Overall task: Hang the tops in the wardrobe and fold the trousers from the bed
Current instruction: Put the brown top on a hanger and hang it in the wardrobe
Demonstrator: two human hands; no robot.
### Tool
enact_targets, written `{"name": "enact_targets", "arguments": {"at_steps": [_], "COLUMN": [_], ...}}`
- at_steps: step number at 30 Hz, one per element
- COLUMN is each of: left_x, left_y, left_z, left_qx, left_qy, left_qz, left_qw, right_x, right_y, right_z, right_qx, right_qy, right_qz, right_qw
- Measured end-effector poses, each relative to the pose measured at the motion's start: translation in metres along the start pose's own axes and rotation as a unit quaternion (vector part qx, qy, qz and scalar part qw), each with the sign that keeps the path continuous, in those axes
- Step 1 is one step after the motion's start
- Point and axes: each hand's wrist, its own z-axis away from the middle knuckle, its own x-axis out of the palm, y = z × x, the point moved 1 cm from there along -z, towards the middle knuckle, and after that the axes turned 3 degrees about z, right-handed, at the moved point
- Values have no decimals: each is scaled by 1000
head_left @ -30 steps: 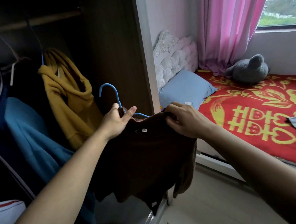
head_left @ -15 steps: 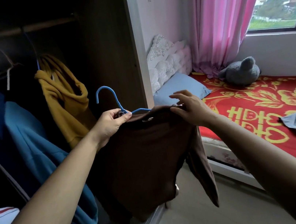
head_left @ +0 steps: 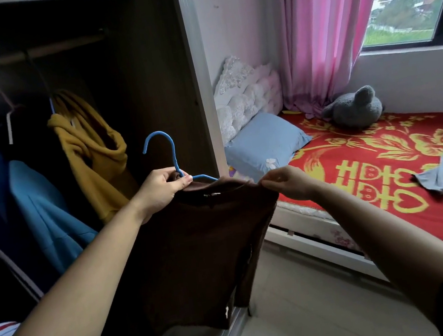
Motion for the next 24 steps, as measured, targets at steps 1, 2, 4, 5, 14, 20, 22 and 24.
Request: {"name": "enact_targets", "arguments": {"at_steps": [1, 2, 4, 5, 14, 20, 22, 24], "left_x": [-1, -2, -4, -5, -3, -3, -1, 2], "left_y": [1, 1, 1, 1, -10, -18, -20, -19], "left_z": [1, 1, 3, 3, 3, 3, 4, 5], "left_qx": [2, 5, 8, 6, -37, -73, -74, -65], "left_qy": [-4, -5, -2, -5, -13, -35, -50, -71], "left_qz": [5, 8, 12, 13, -53, -70, -80, -97], "left_qw": [1000, 1000, 1000, 1000, 998, 994, 993, 991], "right_x": [2, 3, 5, 6, -11, -17, -17, -14], "right_y": [0, -1, -1, -1, -43, -71, -75, -78], "right_z": [1, 1, 2, 2, -11, -16, -14, -12], "right_qx": [2, 9, 32, 43, 18, -16, -23, -31], "right_qy": [2, -6, -28, -35, 56, 128, 143, 143], "right_qz": [-23, -50, -93, -105, -225, -236, -232, -220], "right_qw": [1000, 999, 995, 993, 972, 963, 962, 964]}}
